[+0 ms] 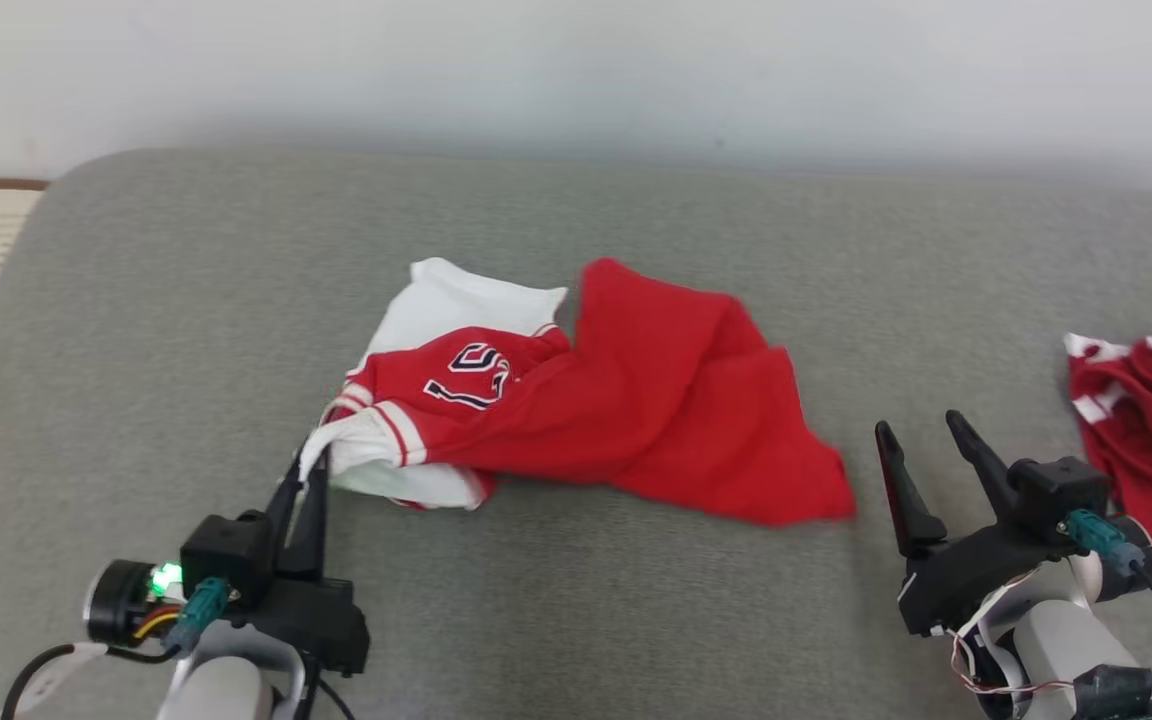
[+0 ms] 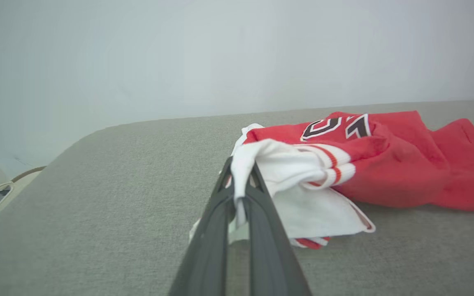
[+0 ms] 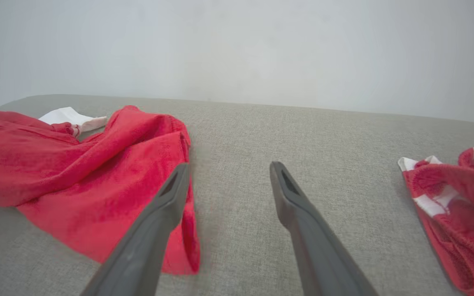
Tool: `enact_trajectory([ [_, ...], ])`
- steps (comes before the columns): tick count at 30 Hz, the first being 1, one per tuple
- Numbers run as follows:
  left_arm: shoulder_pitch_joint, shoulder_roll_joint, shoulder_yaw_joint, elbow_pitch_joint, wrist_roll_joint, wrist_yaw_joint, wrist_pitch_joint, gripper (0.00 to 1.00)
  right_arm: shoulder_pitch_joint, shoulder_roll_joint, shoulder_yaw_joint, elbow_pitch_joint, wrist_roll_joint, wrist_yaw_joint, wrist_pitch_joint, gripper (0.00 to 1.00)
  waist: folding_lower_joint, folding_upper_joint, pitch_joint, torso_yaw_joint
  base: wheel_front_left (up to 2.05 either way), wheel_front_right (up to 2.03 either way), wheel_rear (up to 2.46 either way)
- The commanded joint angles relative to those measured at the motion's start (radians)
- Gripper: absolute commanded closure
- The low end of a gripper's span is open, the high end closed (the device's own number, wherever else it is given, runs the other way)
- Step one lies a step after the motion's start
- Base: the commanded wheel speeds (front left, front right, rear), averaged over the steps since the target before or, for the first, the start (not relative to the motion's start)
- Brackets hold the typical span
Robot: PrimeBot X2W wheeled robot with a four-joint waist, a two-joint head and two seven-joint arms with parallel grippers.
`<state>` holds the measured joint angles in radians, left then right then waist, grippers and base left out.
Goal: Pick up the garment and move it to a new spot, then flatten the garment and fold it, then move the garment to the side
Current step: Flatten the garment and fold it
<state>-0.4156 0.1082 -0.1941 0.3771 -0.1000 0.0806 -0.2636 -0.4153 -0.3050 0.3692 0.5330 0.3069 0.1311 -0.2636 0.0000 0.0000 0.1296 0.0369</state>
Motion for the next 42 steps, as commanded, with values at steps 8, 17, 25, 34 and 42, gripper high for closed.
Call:
enact_trajectory([
  [8, 0.044, 0.043, 0.037, -0.003, 0.067, 0.022, -0.001, 1.0, 0.033, 0.036, 0.0, 0.007, -0.007, -0.001, -0.001, 0.0, 0.0, 0.0, -0.033, 0.119, 0.0, 0.0, 0.0],
  [17, 0.133, 0.009, 0.027, 0.102, 0.048, 0.008, -0.001, 0.0, -0.003, 0.029, 0.027, 0.014, 0.01, -0.001, -0.001, 0.0, 0.0, 0.0, -0.01, 0.156, 0.0, 0.0, 0.0],
  [25, 0.161, -0.048, -0.021, 0.147, 0.018, -0.006, -0.001, 0.0, -0.114, -0.009, 0.086, 0.041, 0.024, -0.001, -0.001, 0.0, 0.0, 0.0, 0.034, 0.228, 0.0, 0.0, 0.0],
  [34, 0.133, -0.057, -0.107, 0.067, -0.039, 0.022, -0.001, 0.0, -0.3, -0.071, 0.208, 0.189, 0.093, -0.001, 0.006, 0.0, 0.0, 0.0, 0.1, 0.334, 0.0, 0.0, 0.0],
  [42, 0.113, -0.057, -0.185, -0.012, -0.113, 0.072, -0.001, 0.0, -0.439, -0.137, 0.335, 0.334, 0.205, -0.001, 0.101, 0.0, 0.0, 0.0, 0.171, 0.426, 0.0, 0.0, 0.0],
])
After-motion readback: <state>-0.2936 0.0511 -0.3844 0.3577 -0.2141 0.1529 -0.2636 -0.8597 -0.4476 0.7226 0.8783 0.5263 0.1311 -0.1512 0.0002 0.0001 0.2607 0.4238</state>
